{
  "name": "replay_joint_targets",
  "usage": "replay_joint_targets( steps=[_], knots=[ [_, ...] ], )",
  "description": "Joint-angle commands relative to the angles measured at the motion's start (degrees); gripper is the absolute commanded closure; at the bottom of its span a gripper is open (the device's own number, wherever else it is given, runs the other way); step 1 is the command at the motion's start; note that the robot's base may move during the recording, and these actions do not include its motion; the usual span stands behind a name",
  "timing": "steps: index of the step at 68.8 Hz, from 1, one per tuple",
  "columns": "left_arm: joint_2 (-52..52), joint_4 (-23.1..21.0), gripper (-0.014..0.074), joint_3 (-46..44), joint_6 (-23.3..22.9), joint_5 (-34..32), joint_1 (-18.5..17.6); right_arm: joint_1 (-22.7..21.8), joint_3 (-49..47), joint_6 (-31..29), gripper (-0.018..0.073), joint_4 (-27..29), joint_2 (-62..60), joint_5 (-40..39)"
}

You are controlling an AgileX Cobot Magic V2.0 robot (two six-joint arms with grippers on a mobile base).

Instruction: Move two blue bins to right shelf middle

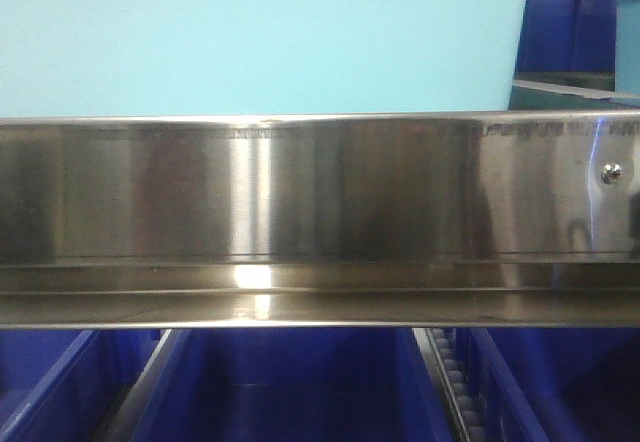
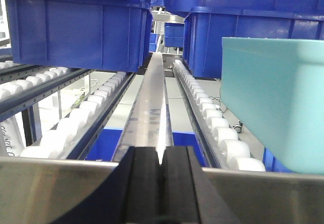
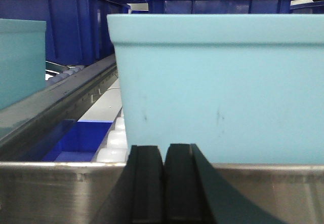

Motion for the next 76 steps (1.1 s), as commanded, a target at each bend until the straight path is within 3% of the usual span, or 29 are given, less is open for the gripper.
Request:
replay_joint_targets(
  steps=[1, 35, 59, 69, 76],
  knots=[
    [-0.23, -0.27, 0.0707, -0.18, -0.11, -0.94, 0.06, -0.09, 0.01, -0.18, 0.0721, -0.02, -0.18, -1.24],
    [-0.23, -0.27, 0.0707, -0.18, -0.11, -1.32, 0.06, -0.09, 0.01, -0.18, 0.0721, -0.02, -0.18, -1.24],
    [-0.23, -0.27, 0.0707, -0.18, -0.11, -8.28, 0.06, -0.10, 0.01, -0.18, 0.0721, -0.02, -0.18, -4.76],
    [-0.23, -4.60, 0.0707, -0.18, -0.11, -15.67, 0.06, -0.10, 0.01, 0.72, 0.0721, 0.10, -0.18, -14.24],
    [-0.23, -5.35, 0.0707, -5.19, -0.11, -13.46, 0.06, -0.10, -5.12, 2.54, 0.0721, 0.36, -0.18, -11.88]
  ],
)
